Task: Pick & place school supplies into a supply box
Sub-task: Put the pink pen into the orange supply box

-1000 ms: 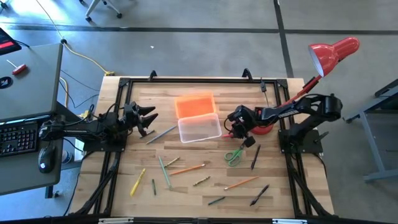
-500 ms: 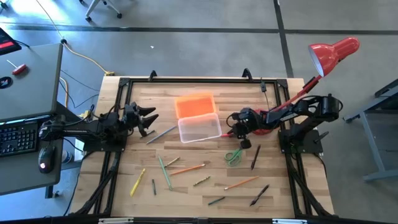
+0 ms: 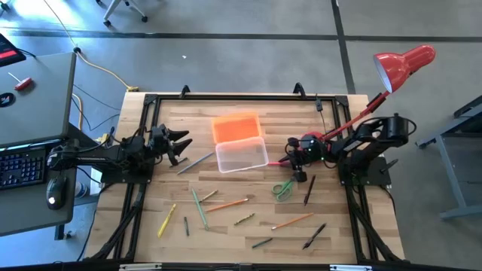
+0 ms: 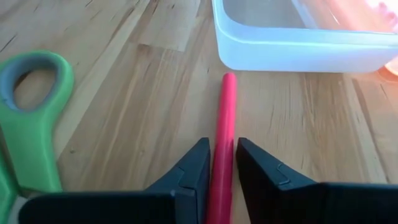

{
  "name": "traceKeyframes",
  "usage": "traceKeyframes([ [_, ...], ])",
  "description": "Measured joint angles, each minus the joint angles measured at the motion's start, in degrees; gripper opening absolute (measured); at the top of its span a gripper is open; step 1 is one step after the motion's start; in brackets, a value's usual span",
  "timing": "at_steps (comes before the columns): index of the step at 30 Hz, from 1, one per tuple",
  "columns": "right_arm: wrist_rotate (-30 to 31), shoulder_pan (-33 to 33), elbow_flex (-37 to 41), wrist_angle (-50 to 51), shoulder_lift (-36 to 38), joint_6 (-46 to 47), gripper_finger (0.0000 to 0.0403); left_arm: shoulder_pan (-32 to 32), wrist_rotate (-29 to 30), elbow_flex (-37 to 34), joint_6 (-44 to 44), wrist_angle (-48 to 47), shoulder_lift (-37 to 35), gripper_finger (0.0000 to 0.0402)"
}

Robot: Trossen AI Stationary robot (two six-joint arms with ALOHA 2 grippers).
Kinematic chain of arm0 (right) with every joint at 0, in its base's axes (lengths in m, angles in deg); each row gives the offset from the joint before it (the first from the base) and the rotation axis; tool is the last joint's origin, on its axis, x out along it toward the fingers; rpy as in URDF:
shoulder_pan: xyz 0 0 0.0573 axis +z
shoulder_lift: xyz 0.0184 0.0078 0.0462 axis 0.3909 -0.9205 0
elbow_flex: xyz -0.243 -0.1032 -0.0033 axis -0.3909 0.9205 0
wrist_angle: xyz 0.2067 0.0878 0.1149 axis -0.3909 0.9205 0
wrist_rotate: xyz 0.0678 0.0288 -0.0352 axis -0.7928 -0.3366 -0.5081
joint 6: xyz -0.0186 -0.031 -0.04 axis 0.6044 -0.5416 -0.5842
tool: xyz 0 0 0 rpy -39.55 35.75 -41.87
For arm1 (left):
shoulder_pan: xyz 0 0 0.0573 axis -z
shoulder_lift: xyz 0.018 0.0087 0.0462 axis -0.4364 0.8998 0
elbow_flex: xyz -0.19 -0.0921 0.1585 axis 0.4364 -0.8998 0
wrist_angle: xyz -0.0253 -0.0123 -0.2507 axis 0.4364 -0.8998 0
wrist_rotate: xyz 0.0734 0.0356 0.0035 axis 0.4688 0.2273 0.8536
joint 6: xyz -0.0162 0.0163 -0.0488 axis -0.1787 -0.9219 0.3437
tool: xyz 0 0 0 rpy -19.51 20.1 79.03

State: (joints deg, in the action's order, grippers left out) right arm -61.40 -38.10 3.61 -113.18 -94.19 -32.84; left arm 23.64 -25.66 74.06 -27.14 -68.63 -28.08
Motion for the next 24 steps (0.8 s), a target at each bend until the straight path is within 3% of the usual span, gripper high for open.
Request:
traceKeyframes([
  [8, 3.79, 1.75, -0.16, -2.72, -0.53, 2.80, 0.0012, 0.00, 0.02, -0.02, 0.00, 0.00, -0.01, 0.0241],
  [16, 7.95, 6.64, -0.12, -7.57, 0.23, 3.38, 0.0014, 0.01, 0.04, -0.01, 0.00, 0.01, 0.00, 0.0241],
  [24, 12.26, 11.22, -0.18, -2.65, 9.63, 8.29, 0.0022, 0.01, 0.09, 0.00, 0.00, 0.00, 0.00, 0.0241],
])
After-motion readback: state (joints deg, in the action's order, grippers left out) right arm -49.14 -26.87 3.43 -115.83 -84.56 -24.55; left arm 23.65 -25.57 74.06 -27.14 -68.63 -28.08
